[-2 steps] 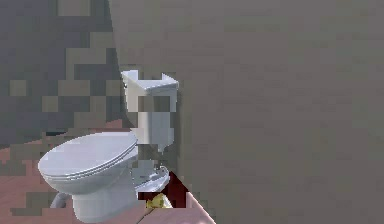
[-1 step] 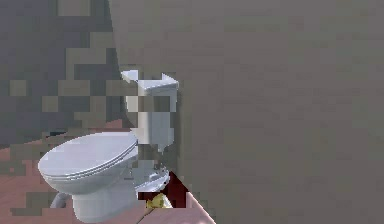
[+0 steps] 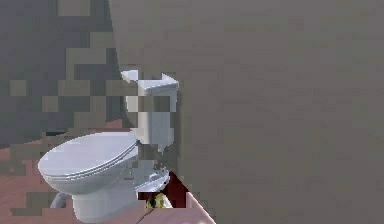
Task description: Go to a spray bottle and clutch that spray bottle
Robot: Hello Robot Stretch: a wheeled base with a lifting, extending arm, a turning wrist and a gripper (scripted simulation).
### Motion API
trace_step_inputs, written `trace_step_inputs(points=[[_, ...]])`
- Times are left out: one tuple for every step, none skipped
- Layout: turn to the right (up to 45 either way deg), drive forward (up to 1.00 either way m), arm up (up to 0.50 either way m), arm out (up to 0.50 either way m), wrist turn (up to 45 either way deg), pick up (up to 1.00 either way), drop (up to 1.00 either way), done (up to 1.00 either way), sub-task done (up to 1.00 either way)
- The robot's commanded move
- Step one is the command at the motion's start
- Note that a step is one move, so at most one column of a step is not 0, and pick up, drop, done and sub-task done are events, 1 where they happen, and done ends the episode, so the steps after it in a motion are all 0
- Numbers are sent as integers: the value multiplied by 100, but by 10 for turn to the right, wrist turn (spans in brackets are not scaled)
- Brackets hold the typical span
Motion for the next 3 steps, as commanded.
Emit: trace_step_inputs(points=[[0,0,0,0,300,0,0,0,0],[0,0,-30,0,0,0,0,0,0],[0,0,0,0,0,100,0,0,0]])
